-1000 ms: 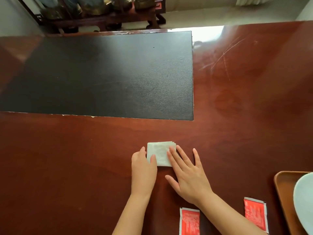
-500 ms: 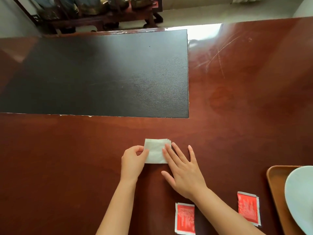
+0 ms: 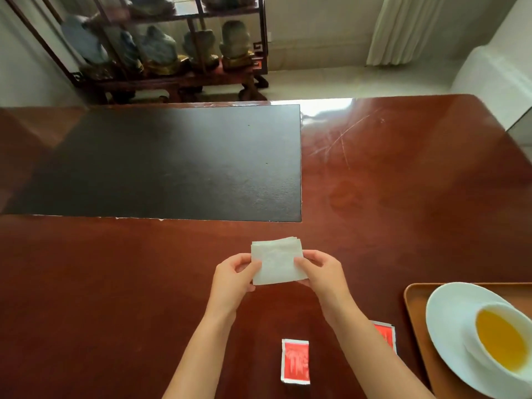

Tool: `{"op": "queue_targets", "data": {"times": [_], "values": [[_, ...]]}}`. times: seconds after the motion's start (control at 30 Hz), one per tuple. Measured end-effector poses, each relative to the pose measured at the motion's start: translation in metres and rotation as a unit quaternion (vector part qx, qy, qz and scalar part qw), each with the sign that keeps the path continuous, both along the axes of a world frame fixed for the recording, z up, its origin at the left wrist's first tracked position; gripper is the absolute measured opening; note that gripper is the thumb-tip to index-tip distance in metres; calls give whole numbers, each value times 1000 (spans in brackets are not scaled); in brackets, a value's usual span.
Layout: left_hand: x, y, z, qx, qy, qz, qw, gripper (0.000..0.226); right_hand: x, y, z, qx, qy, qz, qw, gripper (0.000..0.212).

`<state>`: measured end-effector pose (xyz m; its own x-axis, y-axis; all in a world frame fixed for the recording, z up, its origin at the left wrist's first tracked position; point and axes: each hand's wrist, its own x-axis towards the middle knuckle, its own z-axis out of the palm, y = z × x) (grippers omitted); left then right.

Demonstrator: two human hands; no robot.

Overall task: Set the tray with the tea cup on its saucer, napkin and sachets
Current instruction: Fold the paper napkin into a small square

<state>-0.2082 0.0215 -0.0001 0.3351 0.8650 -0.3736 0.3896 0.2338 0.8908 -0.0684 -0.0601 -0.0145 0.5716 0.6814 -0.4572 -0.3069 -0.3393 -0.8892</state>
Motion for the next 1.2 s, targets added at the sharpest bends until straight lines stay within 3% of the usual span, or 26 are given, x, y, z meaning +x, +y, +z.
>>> {"op": "queue_targets", "data": {"times": [0.4,0.8,1.2], "values": [[54,-90,57,46,-62,-74,994,9,53,-113,58,71,-50,-56,995,7],[142,-263,65,22,-172,-39,984,18,142,-284,90,73,-107,-27,991,1],[202,-295,51,49,-126,-101,986,14,194,-339,70,33,-133,-43,990,4]]}}
